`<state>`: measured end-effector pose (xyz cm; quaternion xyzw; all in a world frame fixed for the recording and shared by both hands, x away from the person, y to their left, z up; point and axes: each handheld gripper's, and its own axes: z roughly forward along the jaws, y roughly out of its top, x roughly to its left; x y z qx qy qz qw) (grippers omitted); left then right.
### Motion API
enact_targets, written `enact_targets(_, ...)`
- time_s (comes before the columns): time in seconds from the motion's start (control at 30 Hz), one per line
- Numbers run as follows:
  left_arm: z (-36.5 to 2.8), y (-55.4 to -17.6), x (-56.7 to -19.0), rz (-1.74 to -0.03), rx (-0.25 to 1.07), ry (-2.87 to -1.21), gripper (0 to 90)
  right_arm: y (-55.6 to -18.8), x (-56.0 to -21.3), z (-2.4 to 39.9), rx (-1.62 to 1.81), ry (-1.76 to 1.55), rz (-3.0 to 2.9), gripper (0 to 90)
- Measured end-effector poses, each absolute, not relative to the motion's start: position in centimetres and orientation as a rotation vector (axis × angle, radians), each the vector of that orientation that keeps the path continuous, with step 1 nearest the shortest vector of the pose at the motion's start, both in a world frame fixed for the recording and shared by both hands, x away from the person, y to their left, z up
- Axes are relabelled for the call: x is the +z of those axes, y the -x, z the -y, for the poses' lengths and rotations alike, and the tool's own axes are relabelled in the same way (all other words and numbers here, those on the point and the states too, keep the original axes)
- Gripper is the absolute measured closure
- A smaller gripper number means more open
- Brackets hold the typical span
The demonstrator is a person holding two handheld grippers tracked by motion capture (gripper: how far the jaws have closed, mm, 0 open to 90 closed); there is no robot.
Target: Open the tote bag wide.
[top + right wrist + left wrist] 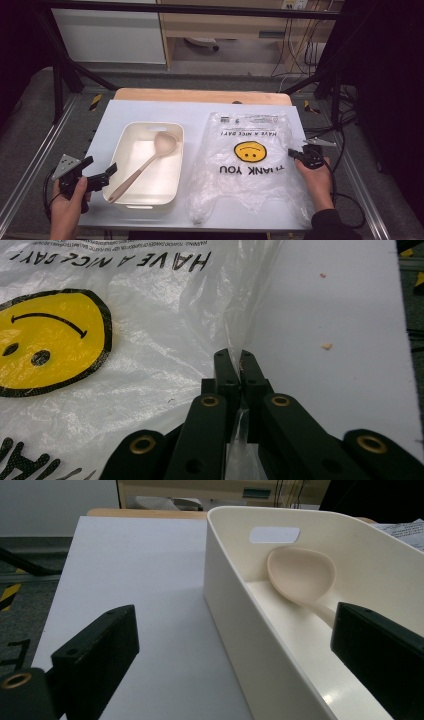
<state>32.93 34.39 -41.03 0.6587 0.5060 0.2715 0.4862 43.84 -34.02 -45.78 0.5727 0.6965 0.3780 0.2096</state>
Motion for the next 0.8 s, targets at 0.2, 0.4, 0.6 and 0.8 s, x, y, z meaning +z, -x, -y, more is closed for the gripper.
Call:
enact_targets(0.2, -34.4, -32.9, -41.0, -1.231, 0.665, -1.604, 4.9, -44.7, -45.7, 34.7, 1.055, -1.631, -1.877, 90.0)
enact_targets(0.4, -34.4, -32.9, -41.1, -1.235, 0.665, -1.600, 4.9, -45.4, -45.6, 35.5, 1.055, -1.707, -1.778, 90.0)
enact_targets(0.6, -34.4, -32.9, -41.1, -1.238, 0.667, -1.604, 4.9, -45.9, -45.7, 36.3, 1.058, -1.778, -1.682, 90.0)
enact_targets(0.8, -34.4, -32.9, -41.1, -1.236, 0.668, -1.607, 4.9, -45.8, -45.6, 35.8, 1.040, -1.786, -1.678, 87.5)
